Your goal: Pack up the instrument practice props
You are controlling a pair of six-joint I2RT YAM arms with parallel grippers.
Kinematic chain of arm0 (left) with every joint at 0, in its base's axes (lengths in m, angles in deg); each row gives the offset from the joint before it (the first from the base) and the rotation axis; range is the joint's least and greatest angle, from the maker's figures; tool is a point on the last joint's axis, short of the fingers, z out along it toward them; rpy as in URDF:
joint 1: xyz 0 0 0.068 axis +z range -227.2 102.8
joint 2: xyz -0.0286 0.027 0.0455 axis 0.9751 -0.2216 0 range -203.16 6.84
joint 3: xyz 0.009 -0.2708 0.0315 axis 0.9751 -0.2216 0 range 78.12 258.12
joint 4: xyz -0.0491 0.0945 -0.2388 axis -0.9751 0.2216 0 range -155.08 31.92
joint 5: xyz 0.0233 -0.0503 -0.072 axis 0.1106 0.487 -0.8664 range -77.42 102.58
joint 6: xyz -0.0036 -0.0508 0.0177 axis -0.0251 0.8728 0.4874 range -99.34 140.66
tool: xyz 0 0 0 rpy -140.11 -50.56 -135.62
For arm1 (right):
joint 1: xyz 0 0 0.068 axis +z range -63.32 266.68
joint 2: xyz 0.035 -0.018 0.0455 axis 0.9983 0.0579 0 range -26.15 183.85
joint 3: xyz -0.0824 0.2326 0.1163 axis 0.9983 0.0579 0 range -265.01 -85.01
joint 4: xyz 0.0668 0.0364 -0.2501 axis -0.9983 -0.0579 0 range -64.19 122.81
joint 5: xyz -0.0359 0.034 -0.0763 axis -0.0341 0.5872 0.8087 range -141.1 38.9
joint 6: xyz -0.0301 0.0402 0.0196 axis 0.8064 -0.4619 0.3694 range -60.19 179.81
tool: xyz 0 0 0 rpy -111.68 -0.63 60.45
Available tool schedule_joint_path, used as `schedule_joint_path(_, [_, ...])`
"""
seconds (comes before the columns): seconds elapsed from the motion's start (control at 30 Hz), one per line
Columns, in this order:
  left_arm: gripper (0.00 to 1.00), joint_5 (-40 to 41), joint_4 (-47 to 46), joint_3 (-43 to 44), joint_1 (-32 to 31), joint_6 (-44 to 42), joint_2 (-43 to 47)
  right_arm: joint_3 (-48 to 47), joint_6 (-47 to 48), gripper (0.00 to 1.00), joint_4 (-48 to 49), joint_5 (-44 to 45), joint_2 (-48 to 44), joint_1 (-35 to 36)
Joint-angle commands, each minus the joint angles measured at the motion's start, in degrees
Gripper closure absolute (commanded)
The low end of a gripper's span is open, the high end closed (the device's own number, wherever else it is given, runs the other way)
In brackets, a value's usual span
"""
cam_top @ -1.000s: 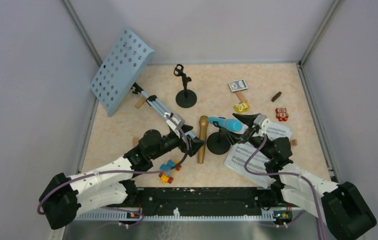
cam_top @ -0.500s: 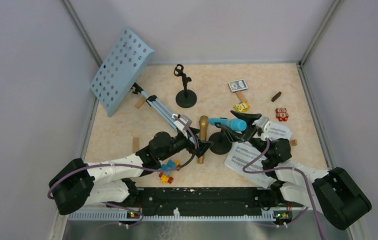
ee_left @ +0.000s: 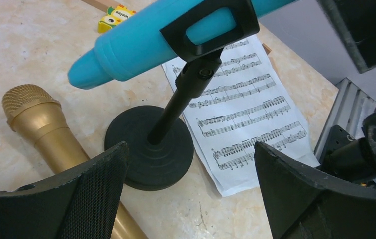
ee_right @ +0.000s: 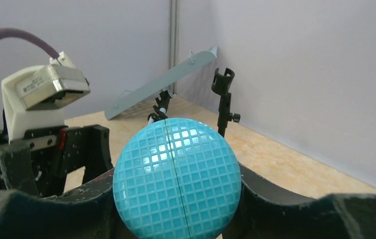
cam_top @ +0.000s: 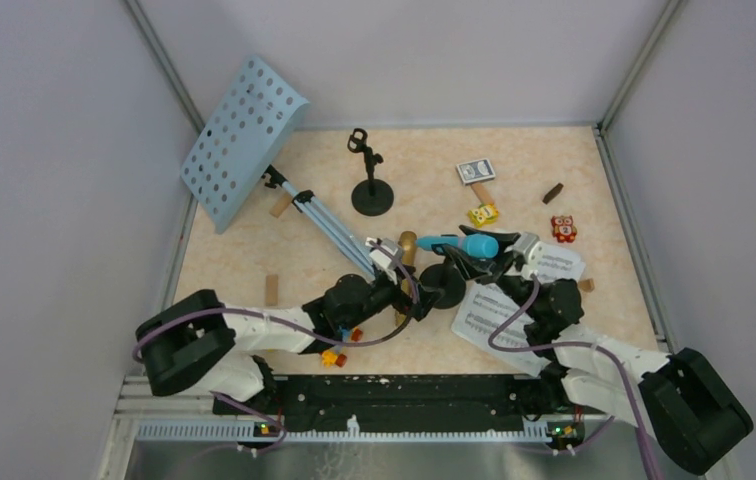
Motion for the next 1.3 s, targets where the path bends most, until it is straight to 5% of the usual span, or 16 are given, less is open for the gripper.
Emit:
schedule_joint_path(0.0, [0.01,8.1,-9.5,4.7,-3.0,-1.3,-6.8,-2.1,-0.8,1.0,-8.5,9.7,-4.1,3.3])
schedule_joint_path(0.47, [0.12,16.7,-25.9,13.6,-4.6,-2.6,-25.2,-2.7,-3.5,1.0,-19.2,15.4,-10.7,5.7])
schedule_joint_path(0.83, [0.31,14.8,-24.6,19.0,-4.1,-6.2,-29.6,-2.7,-4.3,1.0,-21.5,14.2,-12.4,6.2])
schedule_joint_path(0.93, [0.43,13.3,-24.8,19.4,-3.8,-6.7,-29.9,-2.8,-4.5,1.0,-22.1,14.1,-12.5,6.3])
schedule_joint_path(1.2, [0.96,14.0,-26.0,18.5,-3.6,-6.1,-29.8,-4.2,-3.6,1.0,-27.4,14.8,-16.4,6.4])
schedule_joint_path(1.27, [1.0,14.3,-25.6,18.6,-3.5,-6.0,-29.9,-4.8,-3.4,1.0,-29.4,14.8,-18.7,6.4])
